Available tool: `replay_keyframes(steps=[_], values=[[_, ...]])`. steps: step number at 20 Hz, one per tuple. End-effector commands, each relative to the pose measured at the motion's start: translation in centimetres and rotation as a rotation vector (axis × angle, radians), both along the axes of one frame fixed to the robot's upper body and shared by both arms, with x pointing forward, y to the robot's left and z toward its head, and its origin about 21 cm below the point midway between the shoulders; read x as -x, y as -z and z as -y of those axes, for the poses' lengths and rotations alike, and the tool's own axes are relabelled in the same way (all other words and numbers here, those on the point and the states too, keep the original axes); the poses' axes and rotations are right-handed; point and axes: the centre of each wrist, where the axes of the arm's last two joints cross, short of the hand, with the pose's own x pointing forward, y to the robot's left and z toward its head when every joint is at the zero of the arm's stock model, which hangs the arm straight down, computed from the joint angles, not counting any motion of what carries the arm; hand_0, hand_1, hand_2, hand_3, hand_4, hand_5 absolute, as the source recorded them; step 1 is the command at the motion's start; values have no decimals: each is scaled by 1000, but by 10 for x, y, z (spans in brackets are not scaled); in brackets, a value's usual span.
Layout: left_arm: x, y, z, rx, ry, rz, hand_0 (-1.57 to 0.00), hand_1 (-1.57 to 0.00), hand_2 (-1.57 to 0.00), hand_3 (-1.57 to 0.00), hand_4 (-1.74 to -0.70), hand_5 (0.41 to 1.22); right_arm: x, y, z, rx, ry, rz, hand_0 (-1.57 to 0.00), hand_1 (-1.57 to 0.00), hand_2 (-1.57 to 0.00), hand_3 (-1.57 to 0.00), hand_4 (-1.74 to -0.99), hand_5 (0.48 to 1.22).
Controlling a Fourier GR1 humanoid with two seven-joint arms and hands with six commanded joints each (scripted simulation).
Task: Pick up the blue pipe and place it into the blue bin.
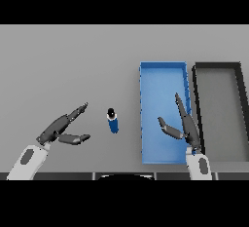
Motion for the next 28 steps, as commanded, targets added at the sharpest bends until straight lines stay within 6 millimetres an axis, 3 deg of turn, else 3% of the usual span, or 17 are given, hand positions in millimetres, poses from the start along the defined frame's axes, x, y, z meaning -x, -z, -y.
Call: replay_keyframes(steps=[1, 6, 10, 17, 22, 24, 26, 28], values=[[7, 4, 9, -2, 18, 5, 1, 1, 1, 1, -1170, 490, 0, 1, -3, -1, -2, -8, 1, 1, 1, 1, -1211, 613], [8, 17, 38, -19, 49, 24, 1, 1, 1, 1, -1186, 464, 2, -1, -7, -12, -3, 5, 1, 1, 1, 1, -1223, 620], [-4, 31, 59, -10, 47, -24, 1, 1, 1, 1, -1206, 468, 1, -6, -6, -8, 8, 4, 1, 1, 1, 1, -1229, 622], [-23, 53, 94, -21, 86, -40, 1, 1, 1, 1, -1136, 459, 6, -2, -2, -8, 17, 1, 1, 1, 1, 1, -1204, 607], [-28, 58, 119, 100, 115, -37, 1, 1, -1, 1, -1215, 533, 8, -2, 0, -23, 21, -8, 1, 1, 1, 1, -1206, 606], [-32, 56, 127, 127, 101, -39, 1, -40, -110, -43, -1267, 585, 10, 1, 1, -7, 24, -6, 1, 1, 1, 1, -1196, 603], [-33, 56, 133, 136, 81, -43, -100, -265, -357, -215, -1317, 651, 7, -3, 0, -20, 28, -15, 1, 1, 1, 1, -1198, 605], [-29, 62, 136, 179, 77, -82, -504, -677, -733, -703, -1416, 856, 4, -2, -1, -22, 30, -15, 1, 1, 1, 1, -1196, 604]])
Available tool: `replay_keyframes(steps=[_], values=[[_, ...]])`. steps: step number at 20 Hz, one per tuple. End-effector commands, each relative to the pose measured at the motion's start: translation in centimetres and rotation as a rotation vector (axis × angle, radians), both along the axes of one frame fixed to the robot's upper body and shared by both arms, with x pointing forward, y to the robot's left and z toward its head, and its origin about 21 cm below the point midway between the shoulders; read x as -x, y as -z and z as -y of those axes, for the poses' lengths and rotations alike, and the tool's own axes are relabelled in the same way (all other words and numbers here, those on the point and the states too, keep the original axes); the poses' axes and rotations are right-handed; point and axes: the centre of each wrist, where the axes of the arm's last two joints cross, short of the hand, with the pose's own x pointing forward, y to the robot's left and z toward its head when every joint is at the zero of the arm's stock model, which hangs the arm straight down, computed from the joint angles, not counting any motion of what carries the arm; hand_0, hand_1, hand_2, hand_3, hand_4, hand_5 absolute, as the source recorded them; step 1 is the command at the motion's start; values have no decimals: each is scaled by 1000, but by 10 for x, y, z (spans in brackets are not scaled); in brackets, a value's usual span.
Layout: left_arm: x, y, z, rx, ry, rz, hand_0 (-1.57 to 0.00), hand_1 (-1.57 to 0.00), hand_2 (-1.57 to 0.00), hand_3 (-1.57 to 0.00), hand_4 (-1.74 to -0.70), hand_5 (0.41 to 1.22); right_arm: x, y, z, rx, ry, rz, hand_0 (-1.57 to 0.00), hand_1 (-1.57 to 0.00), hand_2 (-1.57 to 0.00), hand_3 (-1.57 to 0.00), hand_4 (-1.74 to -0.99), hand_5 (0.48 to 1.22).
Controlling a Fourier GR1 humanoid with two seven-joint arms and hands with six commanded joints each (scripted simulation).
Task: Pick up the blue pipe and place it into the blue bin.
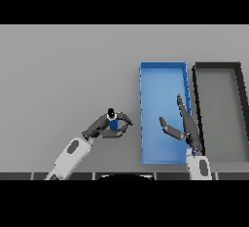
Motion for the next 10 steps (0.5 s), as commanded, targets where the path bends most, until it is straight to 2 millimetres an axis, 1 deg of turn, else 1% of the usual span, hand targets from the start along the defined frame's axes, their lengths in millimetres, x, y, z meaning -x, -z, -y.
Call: replay_keyframes(steps=[1, 2, 3, 4, 5, 6, 7, 8, 10], values=[[4, 1, 2, -8, 2, 11, -717, -856, -901, -877, -1477, 929, 1, 2, 1, -5, -3, -4, 1, 1, 1, 1, -1198, 604], [3, 1, 4, -21, 14, 18, -888, -999, -1035, -1009, -1526, 988, 1, 1, 3, -6, -6, -2, 1, 1, 1, 1, -1195, 604], [6, 2, 4, -13, 32, 20, -1025, -1113, -1142, -1102, -1567, 1034, 2, 3, 5, -6, -5, -3, 1, 1, 1, 1, -1196, 604], [4, 1, 6, -23, 38, 27, -1134, -1205, -1228, -1174, -1600, 1072, -2, -1, 4, -7, -3, 4, 1, 1, 1, 1, -1198, 604], [8, 3, 8, -11, 41, 51, -1221, -1278, -1296, -1225, -1626, 1101, -2, -1, 6, -1, -2, 0, 1, 1, 1, 1, -1195, 603], [9, 4, 8, -2, 36, 67, -1291, -1337, -1351, -1272, -1647, 1125, -1, 1, 3, 2, -10, 0, 1, 1, 1, 1, -1191, 602], [6, 5, 8, 0, 31, 74, -1347, -1384, -1395, -1317, -1665, 1144, -1, 2, 4, -3, -12, -4, 1, 1, 1, 1, -1190, 600], [10, 4, 12, 15, 31, 83, -1392, -1421, -1430, -1351, -1680, 1160, 0, 1, 1, -6, -11, 3, 1, 1, 1, 1, -1192, 602], [7, -9, 21, 59, 14, 118, -1456, -1475, -1481, -1406, -1702, 1182, -2, 0, 2, 4, -7, 0, 1, 1, 1, 1, -1189, 603]])
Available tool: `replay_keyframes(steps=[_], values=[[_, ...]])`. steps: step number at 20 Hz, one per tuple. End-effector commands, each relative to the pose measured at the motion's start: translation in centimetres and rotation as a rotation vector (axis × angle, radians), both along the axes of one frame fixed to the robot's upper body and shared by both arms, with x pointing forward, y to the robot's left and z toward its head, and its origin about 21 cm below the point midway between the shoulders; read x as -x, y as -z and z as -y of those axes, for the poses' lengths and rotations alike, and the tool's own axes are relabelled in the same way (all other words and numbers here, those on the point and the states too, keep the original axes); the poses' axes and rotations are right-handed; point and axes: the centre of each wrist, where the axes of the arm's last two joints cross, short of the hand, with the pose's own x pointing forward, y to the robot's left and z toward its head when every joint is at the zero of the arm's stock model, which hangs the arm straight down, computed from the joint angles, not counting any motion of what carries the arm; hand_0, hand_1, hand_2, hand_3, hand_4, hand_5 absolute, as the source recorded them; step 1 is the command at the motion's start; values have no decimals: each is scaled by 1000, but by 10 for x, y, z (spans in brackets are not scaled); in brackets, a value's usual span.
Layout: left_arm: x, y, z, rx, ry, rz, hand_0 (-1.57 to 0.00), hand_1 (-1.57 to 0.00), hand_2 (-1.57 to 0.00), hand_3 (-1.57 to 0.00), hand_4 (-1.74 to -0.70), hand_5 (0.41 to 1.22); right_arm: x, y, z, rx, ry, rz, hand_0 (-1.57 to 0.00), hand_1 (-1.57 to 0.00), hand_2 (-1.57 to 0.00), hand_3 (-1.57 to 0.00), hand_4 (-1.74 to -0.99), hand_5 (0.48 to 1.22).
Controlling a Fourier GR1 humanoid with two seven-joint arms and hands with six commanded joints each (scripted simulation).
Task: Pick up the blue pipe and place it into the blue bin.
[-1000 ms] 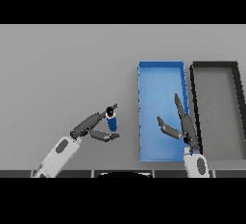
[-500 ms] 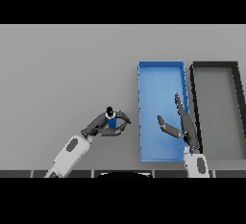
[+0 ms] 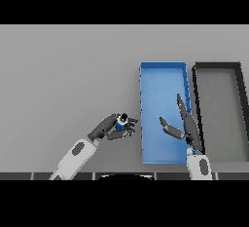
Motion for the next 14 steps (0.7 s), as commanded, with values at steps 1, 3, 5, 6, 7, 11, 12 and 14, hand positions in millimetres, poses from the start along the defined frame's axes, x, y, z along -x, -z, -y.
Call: replay_keyframes(steps=[1, 3, 5, 6, 7, 11, 12, 14], values=[[-2, -7, 0, 31, -5, 26, -1479, -1494, -1499, -1423, -1710, 1190, 0, 1, 1, -1, 1, -4, 1, 1, 1, 1, -1187, 603], [-3, -16, 4, 61, 7, 48, -1512, -1522, -1525, -1446, -1721, 1201, 3, 1, 1, 8, 4, 7, 1, 1, 1, 1, -1183, 606], [-2, -30, 11, 86, 27, 77, -1533, -1540, -1542, -1461, -1728, 1208, 3, 2, 4, 14, 3, 10, 1, 1, 1, 1, -1172, 603], [-4, -38, 12, 92, 36, 89, -1541, -1546, -1547, -1469, -1731, 1211, 8, 2, 5, 14, -1, 25, 1, 1, 1, 1, -1164, 602], [-2, -44, 13, 89, 51, 98, -1547, -1551, -1552, -1476, -1733, 1213, 6, -1, 8, 12, 8, 28, 1, 1, 1, 1, -1157, 600], [6, -58, 15, 65, 66, 97, -1561, -1563, -1563, -1493, -1738, 1218, 2, -1, 9, 15, 9, 37, 1, 1, 1, 1, -1136, 604], [6, -59, 19, 46, 68, 86, -1563, -1564, -1565, -1495, -1738, 1218, 3, 0, 8, 22, 12, 40, 1, 1, 1, 1, -1133, 606], [6, -57, 19, 23, 64, 82, -1566, -1567, -1567, -1496, -1739, 1219, 5, 1, 8, 29, 15, 34, 1, 1, 1, 1, -1127, 605]])
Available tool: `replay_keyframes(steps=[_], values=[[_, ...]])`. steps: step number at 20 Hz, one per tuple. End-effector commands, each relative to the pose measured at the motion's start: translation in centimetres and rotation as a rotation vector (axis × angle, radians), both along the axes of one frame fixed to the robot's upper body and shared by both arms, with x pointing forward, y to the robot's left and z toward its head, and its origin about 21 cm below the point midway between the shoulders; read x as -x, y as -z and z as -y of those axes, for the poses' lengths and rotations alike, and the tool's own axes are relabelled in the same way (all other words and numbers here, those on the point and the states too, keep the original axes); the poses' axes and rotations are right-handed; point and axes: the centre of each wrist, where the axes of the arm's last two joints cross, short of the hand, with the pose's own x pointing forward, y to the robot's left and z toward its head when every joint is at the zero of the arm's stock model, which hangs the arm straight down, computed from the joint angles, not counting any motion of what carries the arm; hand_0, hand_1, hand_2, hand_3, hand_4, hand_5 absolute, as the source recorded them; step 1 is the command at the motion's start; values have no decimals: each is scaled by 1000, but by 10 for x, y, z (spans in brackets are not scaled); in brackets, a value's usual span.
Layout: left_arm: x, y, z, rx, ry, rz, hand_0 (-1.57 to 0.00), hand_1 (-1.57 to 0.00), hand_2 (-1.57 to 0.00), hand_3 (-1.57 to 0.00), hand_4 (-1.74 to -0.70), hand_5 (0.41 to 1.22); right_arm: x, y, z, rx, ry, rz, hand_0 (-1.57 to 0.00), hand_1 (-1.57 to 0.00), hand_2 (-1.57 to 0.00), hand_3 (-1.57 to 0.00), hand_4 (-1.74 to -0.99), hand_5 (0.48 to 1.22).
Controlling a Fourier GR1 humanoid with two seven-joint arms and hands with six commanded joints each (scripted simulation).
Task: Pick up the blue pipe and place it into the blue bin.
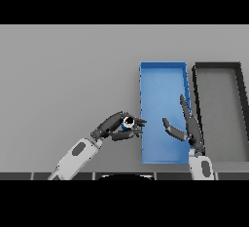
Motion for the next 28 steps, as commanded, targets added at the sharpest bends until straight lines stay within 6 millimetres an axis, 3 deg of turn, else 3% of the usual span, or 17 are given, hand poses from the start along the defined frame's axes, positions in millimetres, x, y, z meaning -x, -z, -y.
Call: replay_keyframes(steps=[1, 7, 11, 14, 19, 28], values=[[1, 1, 1, -4, 2, 1, -1567, -1568, -1568, -1496, -1740, 1219, 1, 0, 0, 2, 1, 0, 1, 1, 1, 1, -1141, 605], [-4, 2, -2, -14, -10, 3, -1570, -1570, -1570, -1495, -1741, 1220, 5, -9, 6, -79, -70, 64, 1, 1, 1, 1, -1196, 622], [-3, 0, -1, -15, 10, -3, -1571, -1571, -1571, -1495, -1741, 1221, -3, -56, 21, -186, -325, 94, 1, 1, 1, 1, -1256, 558], [-5, -1, 1, -21, 13, 8, -1571, -1571, -1571, -1491, -1741, 1221, -8, -93, 14, -145, -517, 65, 1, 1, 1, 1, -1314, 500], [-4, 0, -2, -29, 9, 19, -1571, -1571, -1571, -1485, -1741, 1221, -16, -130, -22, -54, -729, 38, 1, 1, 1, 1, -1314, 510], [-5, 0, 0, -1, 63, 8, -1571, -1571, -1571, -1532, -1741, 1221, -42, -144, -88, 81, -937, 21, 1, 1, 1, 1, -1227, 532]])
